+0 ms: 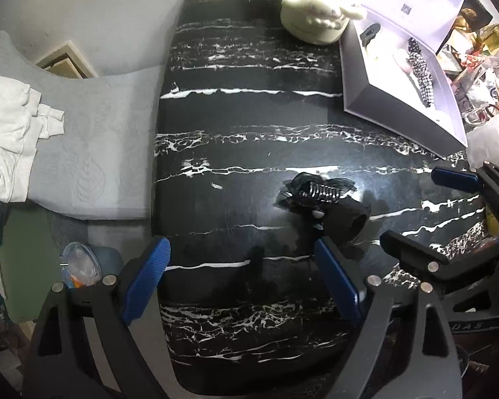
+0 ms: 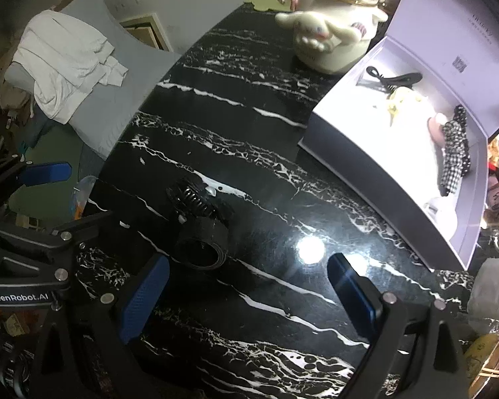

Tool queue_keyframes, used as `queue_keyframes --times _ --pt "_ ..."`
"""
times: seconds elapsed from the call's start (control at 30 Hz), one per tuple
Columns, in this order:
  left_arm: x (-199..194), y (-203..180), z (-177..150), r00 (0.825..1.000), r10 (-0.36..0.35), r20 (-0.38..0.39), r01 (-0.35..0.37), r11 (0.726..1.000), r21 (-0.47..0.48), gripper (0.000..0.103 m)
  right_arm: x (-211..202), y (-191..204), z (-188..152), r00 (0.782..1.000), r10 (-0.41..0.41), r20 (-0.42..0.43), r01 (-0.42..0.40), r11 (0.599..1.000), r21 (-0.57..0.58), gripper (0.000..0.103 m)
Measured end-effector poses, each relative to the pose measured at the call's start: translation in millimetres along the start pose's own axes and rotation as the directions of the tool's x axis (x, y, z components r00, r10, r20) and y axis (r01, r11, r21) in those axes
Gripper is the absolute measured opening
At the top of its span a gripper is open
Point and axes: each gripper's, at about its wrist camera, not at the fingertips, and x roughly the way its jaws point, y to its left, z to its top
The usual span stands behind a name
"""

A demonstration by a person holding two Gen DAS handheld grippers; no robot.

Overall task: Organize objects
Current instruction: 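Lower the left tool over the black hair comb and close on it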

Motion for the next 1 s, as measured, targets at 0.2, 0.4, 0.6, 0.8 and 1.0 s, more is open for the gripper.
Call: queue_keyframes --times 0.2,0.4,0.6,0.8,1.0 --pt "13.9 3.8 5.4 0.999 -0.007 -0.032 0.007 1.0 0.004 0.088 14.1 -2.5 3.6 0.999 0.05 -0.017 -0.05 0.998 0.023 0.092" --pt "24.7 7.6 13.1 0.998 0.0 -0.058 0.001 1.0 0.016 0.088 28.5 -2.3 7.1 0.992 0.119 -0.052 -0.117 0.992 0.044 0.08" --pt "28.7 9.2 20.8 0.999 0.003 -0.053 -0.002 1.0 0.016 0.088 39.1 -3.7 8.3 0.974 0.216 -0.071 -0.211 0.975 0.074 0.049" --pt "30.2 4.1 28.2 0.999 -0.015 -0.051 0.017 0.999 0.031 0.088 43.6 -13.5 7.3 0.974 0.213 -0.083 -0.203 0.972 0.116 0.035" --pt "31.0 -11.5 36.1 0.998 -0.039 -0.042 0.042 0.996 0.077 0.088 45.4 -22.2 3.2 0.978 0.189 -0.085 -0.176 0.974 0.145 0.035"
